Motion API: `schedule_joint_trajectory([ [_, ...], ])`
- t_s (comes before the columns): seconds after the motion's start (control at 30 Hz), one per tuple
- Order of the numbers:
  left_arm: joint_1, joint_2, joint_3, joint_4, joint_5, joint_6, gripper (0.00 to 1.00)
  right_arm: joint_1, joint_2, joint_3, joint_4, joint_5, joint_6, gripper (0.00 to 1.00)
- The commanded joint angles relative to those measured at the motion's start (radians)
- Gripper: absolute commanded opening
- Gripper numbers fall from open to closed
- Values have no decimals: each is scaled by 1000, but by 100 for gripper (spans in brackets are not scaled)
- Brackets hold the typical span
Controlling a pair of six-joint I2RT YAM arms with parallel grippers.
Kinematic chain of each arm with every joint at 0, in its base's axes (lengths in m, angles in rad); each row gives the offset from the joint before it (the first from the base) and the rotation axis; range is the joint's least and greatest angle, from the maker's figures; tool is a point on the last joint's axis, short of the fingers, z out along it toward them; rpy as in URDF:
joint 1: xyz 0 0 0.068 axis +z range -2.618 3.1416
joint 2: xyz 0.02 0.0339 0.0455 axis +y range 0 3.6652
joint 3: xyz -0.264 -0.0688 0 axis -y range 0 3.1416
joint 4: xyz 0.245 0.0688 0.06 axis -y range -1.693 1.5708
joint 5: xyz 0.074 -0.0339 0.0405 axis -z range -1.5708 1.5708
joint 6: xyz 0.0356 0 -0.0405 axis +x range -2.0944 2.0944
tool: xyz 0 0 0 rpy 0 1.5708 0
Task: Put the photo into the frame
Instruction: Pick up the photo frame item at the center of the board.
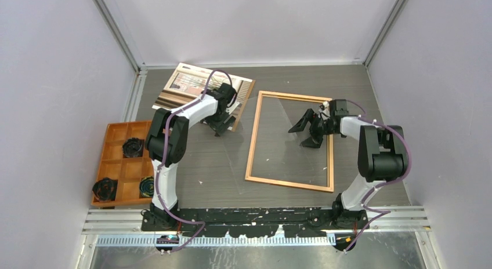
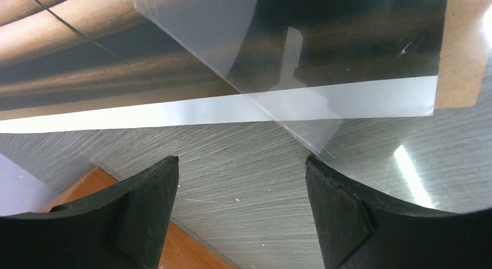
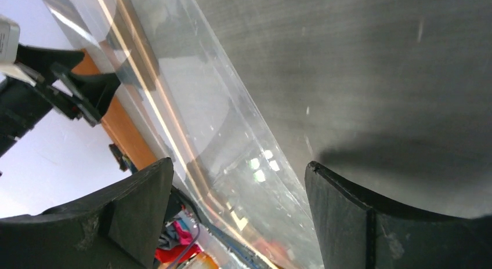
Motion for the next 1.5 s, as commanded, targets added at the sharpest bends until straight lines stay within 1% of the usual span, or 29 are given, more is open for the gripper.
schedule_joint_trajectory([
  [0.0,-3,22,19,37,1,-8,82,13,-138,-103,131,-68,106,87],
  [0.07,-3,23,16,40,1,-1,82,14,-192,-150,171,-77,143,87],
  [0.13,-4,26,11,49,-6,8,82,46,-227,-187,204,-88,172,87],
  [0.2,-5,23,4,64,-8,20,82,59,-250,-232,278,-117,229,86],
  [0.23,-4,24,4,67,-9,23,82,66,-261,-258,363,-129,265,86],
  [0.3,-5,29,14,59,-7,26,82,86,-285,-296,425,-141,325,85],
  [0.4,-6,31,20,54,-2,30,82,113,-316,-314,460,-138,361,84],
  [0.47,-8,31,19,52,1,33,82,134,-331,-330,514,-140,399,84],
  [0.57,-12,28,14,55,1,39,82,167,-328,-324,569,-143,437,82],
  [0.67,-15,24,11,52,8,40,82,204,-319,-313,586,-133,433,82],
  [0.77,-19,18,5,49,19,42,82,220,-309,-296,527,-110,387,80],
  [0.8,-19,16,2,49,22,43,82,220,-309,-289,495,-90,367,78],
  [0.9,-20,12,-6,50,26,52,82,220,-322,-279,426,-30,325,65],
  [0.97,-20,10,-10,50,24,54,82,221,-344,-289,429,0,317,52],
  [1.07,-20,3,-9,44,34,55,82,220,-388,-302,425,48,296,37],
  [1.2,-21,-12,4,20,69,52,82,221,-422,-291,349,115,237,28],
  [1.33,-24,-20,13,8,86,47,82,221,-423,-264,254,176,184,29],
  [1.37,-26,-18,14,8,85,49,82,220,-422,-260,250,170,179,32],
  [1.43,-27,-17,13,9,86,48,82,222,-413,-245,245,125,166,43],
  [1.47,-28,-15,12,12,86,47,82,221,-404,-239,249,97,158,46],
])
